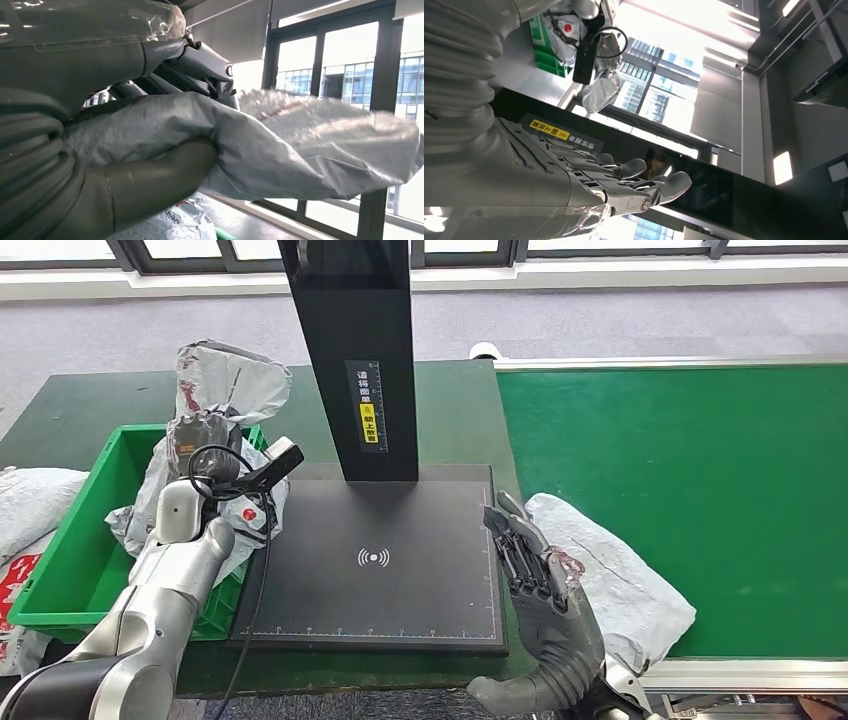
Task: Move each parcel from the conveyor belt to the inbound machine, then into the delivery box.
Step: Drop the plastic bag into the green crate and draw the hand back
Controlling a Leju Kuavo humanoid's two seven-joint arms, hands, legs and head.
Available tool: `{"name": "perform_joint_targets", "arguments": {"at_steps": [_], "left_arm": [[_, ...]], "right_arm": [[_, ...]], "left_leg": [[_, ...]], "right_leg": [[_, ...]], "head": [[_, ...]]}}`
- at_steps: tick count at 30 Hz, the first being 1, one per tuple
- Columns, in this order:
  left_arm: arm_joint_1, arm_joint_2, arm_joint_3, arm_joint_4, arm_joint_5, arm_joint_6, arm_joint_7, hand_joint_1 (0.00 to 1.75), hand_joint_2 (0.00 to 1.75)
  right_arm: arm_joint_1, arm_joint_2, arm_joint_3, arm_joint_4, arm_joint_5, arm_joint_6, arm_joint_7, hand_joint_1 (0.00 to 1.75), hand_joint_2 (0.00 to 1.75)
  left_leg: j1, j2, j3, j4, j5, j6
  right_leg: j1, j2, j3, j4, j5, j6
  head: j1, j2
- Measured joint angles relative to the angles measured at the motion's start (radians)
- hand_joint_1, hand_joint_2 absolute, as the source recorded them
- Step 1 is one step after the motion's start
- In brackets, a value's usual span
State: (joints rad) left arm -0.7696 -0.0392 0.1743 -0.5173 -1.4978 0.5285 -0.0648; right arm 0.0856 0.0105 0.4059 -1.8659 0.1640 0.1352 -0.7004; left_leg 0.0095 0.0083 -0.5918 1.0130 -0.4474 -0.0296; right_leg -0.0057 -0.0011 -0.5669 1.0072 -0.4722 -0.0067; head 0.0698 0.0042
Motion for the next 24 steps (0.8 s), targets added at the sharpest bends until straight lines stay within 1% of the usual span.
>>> {"name": "perform_joint_targets", "arguments": {"at_steps": [1,4,9,14,16,18,20,22,24], "left_arm": [[0.000,0.001,0.000,0.000,0.007,0.001,-0.004,0.00,1.31],[0.001,0.003,0.000,-0.006,0.041,0.020,-0.023,0.00,0.00],[0.002,0.007,0.000,-0.059,0.117,0.091,-0.046,0.00,0.00],[0.002,0.009,0.000,-0.086,0.127,0.098,-0.050,0.00,0.00],[0.009,0.003,0.004,-0.102,0.153,0.111,-0.077,0.00,0.00],[0.046,-0.023,0.023,-0.169,0.223,0.139,-0.144,0.00,0.00],[0.116,-0.074,0.053,-0.308,0.290,0.164,-0.202,0.00,0.00],[0.181,-0.125,0.072,-0.443,0.311,0.173,-0.220,0.00,0.00],[0.221,-0.157,0.082,-0.533,0.309,0.174,-0.222,0.00,0.00]], "right_arm": [[0.000,0.000,0.000,0.000,0.001,0.000,0.000,0.00,1.75],[0.000,-0.001,0.000,0.000,0.001,-0.003,0.000,0.00,1.75],[0.001,-0.001,0.000,0.000,0.006,-0.008,0.000,0.00,1.75],[0.001,-0.001,0.000,0.000,0.007,-0.009,0.000,0.00,1.75],[0.002,-0.001,0.000,0.000,0.018,-0.022,0.000,0.00,1.75],[0.008,-0.001,0.000,0.000,0.039,-0.050,0.000,0.00,1.75],[0.017,-0.001,0.000,0.000,0.055,-0.073,0.000,0.00,1.75],[0.023,-0.001,0.000,0.000,0.061,-0.079,0.000,0.00,1.75],[0.025,-0.001,0.000,0.000,0.063,-0.081,0.000,0.00,1.75]], "left_leg": [[0.000,0.000,0.000,0.000,0.000,0.000],[0.000,0.000,0.000,0.000,0.000,0.000],[0.000,0.000,0.000,0.000,0.000,0.000],[0.000,-0.001,0.000,0.000,0.000,0.000],[0.000,0.000,0.000,0.000,0.000,0.000],[0.000,0.001,0.000,0.000,0.000,0.000],[-0.001,0.001,0.000,0.000,0.000,0.000],[-0.001,0.000,-0.002,0.000,-0.001,0.001],[-0.001,-0.001,-0.002,0.000,-0.001,0.001]], "right_leg": [[0.000,0.000,0.000,0.000,0.000,0.000],[0.000,0.000,0.000,0.000,0.000,0.000],[0.000,0.000,0.000,0.000,0.000,0.000],[0.000,0.000,0.000,0.000,0.000,0.000],[0.000,0.000,0.000,0.000,0.000,0.000],[0.000,0.000,0.000,0.000,0.000,0.000],[-0.001,0.001,-0.001,0.000,0.000,0.001],[-0.001,-0.001,-0.001,0.000,-0.001,0.001],[-0.002,-0.001,-0.001,0.000,-0.001,0.002]], "head": [[0.000,0.000],[0.000,0.000],[0.000,0.000],[0.000,0.000],[0.000,0.000],[0.000,0.000],[0.000,0.000],[0.000,0.000],[0.000,0.000]]}}
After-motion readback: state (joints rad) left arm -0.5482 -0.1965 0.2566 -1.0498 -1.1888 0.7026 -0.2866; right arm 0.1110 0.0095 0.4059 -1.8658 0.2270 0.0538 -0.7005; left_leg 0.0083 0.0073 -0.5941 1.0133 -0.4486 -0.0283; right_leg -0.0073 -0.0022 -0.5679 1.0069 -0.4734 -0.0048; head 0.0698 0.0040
